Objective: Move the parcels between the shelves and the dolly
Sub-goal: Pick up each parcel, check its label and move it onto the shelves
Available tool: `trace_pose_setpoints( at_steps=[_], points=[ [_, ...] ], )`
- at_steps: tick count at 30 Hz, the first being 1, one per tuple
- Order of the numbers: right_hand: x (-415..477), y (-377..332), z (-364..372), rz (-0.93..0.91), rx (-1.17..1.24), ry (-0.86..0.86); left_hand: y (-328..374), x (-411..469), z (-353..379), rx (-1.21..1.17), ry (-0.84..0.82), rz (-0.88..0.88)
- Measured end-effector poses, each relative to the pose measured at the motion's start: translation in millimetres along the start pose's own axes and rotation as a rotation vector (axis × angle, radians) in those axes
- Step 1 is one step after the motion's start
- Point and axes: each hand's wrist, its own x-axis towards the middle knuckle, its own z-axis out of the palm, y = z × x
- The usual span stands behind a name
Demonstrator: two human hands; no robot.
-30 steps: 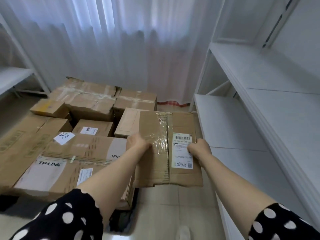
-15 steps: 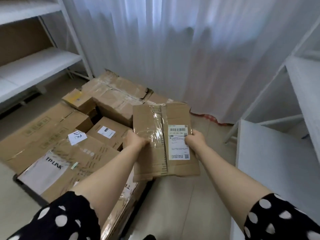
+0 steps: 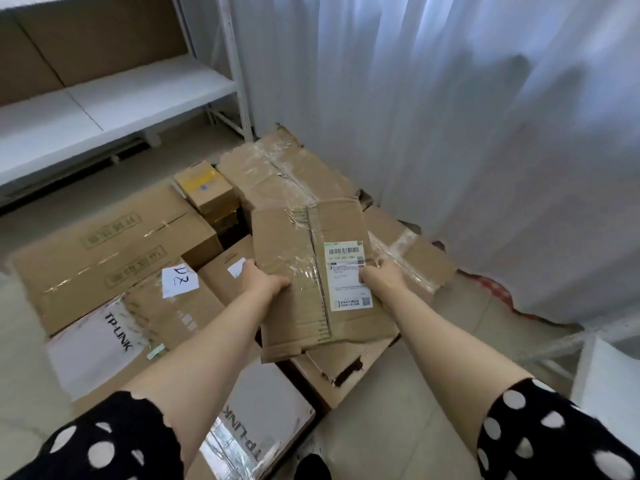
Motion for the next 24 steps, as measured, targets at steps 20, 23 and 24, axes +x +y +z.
trace_pose_setpoints(
  at_steps=[20, 23, 24],
  points=[
    [192, -81, 142, -0.049, -0.16, -0.373, -55, 173, -12, -0.04, 0.328, -0.308],
    [214, -74, 165, 0.032, -0.114, -0.381, -70, 190, -2, -0.073, 0.328, -0.319],
    [223, -71, 172, 0.055, -0.096, -0.375, -75, 195, 0, -0.079, 0.322, -0.322]
  ],
)
